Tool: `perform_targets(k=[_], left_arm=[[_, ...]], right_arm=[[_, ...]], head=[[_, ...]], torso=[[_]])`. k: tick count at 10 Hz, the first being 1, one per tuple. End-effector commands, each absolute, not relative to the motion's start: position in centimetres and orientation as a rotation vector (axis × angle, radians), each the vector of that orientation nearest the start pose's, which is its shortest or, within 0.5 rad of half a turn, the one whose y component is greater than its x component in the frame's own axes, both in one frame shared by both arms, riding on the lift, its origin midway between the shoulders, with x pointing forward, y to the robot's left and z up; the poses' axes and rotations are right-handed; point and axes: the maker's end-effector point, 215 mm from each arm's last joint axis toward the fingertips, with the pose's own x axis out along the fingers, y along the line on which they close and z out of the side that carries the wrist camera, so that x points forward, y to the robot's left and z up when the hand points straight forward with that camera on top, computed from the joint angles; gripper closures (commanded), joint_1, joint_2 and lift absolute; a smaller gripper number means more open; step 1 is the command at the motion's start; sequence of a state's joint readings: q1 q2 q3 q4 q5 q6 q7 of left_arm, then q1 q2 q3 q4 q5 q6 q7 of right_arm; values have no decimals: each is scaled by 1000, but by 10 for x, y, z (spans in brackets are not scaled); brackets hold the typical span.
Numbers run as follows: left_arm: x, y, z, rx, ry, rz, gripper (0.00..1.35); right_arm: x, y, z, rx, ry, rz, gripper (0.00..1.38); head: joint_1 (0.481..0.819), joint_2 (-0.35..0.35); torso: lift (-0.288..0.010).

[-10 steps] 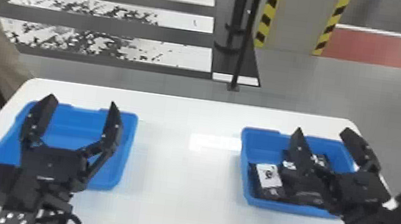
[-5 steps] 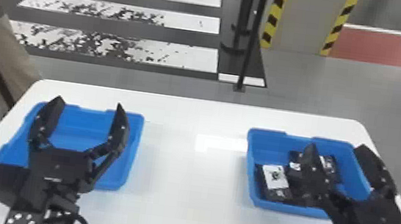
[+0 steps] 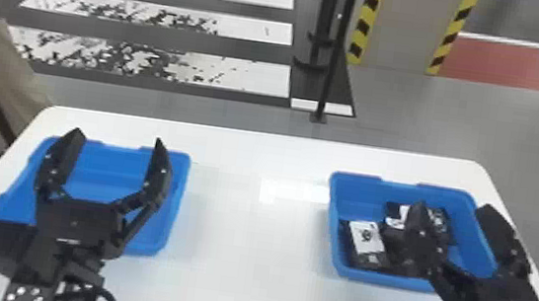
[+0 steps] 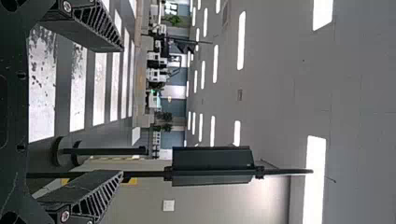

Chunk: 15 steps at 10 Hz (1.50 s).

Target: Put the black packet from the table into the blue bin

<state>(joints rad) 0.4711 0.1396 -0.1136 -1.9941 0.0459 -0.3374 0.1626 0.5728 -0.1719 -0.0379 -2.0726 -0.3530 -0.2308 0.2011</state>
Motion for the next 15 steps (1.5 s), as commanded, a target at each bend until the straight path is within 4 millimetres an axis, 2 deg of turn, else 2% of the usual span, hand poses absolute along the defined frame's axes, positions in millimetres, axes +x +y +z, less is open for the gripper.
perform_targets(k=[1, 15], left_arm=[[439, 213, -258, -19, -275, -3, 94], [438, 212, -257, -19, -275, -5, 94]], right_arm=[[417, -231, -274, 174, -173, 219, 88], [413, -235, -268, 169, -162, 180, 90]], head=[[695, -22], [695, -31]], torso=[[-110], [-110]])
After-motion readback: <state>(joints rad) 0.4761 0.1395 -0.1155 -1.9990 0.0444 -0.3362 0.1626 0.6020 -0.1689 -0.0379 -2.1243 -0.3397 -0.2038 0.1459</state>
